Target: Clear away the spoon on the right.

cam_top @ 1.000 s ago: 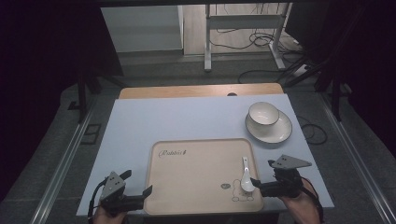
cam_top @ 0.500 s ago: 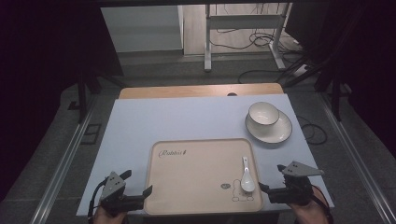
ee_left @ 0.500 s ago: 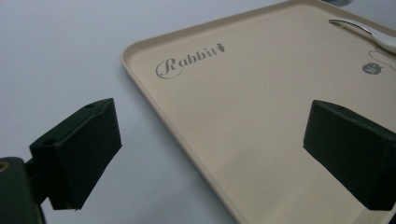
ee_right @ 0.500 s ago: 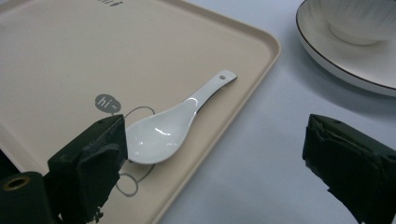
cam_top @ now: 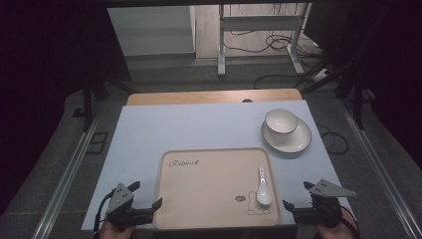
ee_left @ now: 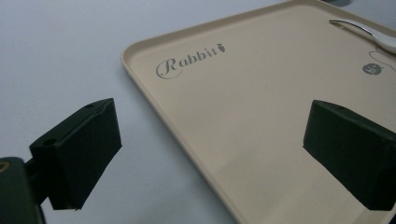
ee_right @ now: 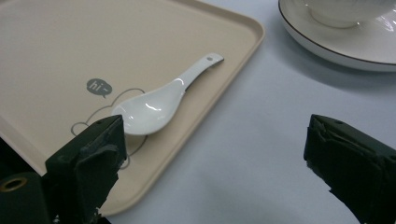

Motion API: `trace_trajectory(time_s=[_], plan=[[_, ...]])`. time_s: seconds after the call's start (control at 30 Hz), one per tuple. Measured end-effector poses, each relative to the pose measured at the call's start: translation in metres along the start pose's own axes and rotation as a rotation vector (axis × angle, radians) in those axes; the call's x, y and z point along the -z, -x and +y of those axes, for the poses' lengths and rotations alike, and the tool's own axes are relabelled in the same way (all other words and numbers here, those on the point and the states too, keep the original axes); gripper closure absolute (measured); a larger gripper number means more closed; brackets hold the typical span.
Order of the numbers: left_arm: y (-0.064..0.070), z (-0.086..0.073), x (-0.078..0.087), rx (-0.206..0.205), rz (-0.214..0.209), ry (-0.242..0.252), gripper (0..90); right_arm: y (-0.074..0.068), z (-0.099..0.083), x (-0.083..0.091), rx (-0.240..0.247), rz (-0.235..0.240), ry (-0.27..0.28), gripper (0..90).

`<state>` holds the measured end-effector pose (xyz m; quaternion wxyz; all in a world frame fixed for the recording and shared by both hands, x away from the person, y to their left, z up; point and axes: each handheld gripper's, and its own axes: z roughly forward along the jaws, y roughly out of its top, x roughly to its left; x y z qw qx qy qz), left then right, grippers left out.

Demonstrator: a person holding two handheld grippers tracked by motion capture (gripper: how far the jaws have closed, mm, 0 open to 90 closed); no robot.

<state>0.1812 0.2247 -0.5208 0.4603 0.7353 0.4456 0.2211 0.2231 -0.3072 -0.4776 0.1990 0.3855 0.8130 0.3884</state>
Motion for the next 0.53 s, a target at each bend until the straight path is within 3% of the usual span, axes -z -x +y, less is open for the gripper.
trace_trajectory(time_s=[0.33, 0.53], plan=[[0.000, 0.000, 0.000, -0.002, 0.000, 0.000, 3.8, 0.006, -0.018, 0.000, -0.028, -0.012, -0.023, 5.7], [0.000, 0.000, 0.000, -0.005, -0.001, -0.002, 3.8, 0.008, -0.018, -0.001, -0.032, -0.005, -0.023, 5.7]])
